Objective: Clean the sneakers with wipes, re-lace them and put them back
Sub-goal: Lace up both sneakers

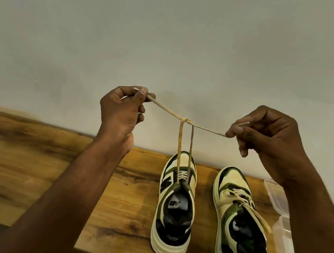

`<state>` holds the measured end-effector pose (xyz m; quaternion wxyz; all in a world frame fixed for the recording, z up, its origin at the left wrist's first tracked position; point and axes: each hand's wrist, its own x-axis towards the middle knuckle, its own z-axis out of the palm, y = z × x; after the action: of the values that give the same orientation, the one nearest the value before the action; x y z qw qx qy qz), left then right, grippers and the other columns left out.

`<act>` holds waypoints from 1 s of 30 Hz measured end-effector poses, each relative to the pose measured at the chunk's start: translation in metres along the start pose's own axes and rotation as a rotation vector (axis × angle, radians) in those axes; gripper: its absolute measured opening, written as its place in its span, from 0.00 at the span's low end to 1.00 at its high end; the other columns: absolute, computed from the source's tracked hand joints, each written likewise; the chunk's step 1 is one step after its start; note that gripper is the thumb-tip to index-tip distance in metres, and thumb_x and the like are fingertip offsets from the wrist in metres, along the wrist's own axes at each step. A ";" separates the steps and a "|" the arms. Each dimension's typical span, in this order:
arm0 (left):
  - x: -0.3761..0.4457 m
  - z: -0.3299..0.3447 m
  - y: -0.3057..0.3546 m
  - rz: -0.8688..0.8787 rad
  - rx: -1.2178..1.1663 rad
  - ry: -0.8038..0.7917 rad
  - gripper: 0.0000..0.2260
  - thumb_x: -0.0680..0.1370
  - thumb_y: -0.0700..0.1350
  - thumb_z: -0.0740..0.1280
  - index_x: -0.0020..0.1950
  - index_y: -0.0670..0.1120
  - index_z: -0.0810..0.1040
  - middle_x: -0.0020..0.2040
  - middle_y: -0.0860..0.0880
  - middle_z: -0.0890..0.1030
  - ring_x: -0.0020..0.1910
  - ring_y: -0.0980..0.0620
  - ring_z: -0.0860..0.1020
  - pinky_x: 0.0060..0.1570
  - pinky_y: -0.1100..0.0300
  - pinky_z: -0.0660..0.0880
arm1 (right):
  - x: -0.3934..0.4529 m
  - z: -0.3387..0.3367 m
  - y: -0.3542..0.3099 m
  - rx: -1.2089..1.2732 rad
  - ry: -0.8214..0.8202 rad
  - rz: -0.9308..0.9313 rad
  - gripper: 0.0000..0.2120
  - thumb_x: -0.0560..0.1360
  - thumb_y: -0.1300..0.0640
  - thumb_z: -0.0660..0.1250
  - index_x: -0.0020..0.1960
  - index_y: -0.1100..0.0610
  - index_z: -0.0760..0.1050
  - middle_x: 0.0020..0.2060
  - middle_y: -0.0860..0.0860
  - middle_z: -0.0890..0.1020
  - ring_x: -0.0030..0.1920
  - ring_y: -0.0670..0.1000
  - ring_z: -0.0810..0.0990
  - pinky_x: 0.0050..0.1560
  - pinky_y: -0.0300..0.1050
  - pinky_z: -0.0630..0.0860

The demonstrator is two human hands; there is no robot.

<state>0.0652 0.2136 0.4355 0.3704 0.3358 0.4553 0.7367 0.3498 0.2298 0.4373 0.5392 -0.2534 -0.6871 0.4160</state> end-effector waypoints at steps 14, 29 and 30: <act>0.016 -0.036 -0.042 0.122 0.092 0.249 0.02 0.83 0.40 0.68 0.53 0.41 0.78 0.38 0.50 0.84 0.25 0.58 0.70 0.27 0.63 0.67 | -0.013 -0.031 0.002 -0.129 -0.094 0.161 0.21 0.60 0.46 0.86 0.43 0.59 0.87 0.42 0.62 0.86 0.39 0.60 0.86 0.30 0.48 0.81; 0.018 -0.057 -0.097 0.110 0.154 0.317 0.02 0.84 0.38 0.67 0.56 0.41 0.76 0.46 0.45 0.84 0.38 0.61 0.81 0.43 0.68 0.75 | -0.028 -0.069 0.012 -0.346 -0.206 0.402 0.34 0.48 0.35 0.87 0.41 0.61 0.87 0.42 0.61 0.87 0.32 0.52 0.81 0.27 0.41 0.76; 0.019 -0.059 -0.099 0.116 0.166 0.331 0.02 0.84 0.38 0.67 0.56 0.41 0.75 0.45 0.46 0.83 0.37 0.63 0.81 0.41 0.72 0.74 | -0.029 -0.070 0.014 -0.366 -0.204 0.414 0.33 0.49 0.36 0.87 0.41 0.61 0.87 0.42 0.61 0.87 0.32 0.51 0.81 0.27 0.40 0.76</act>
<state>0.0307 0.2354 0.3262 0.2185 0.2654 0.5491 0.7618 0.4231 0.2350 0.4152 0.3165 -0.4380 -0.7350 0.4096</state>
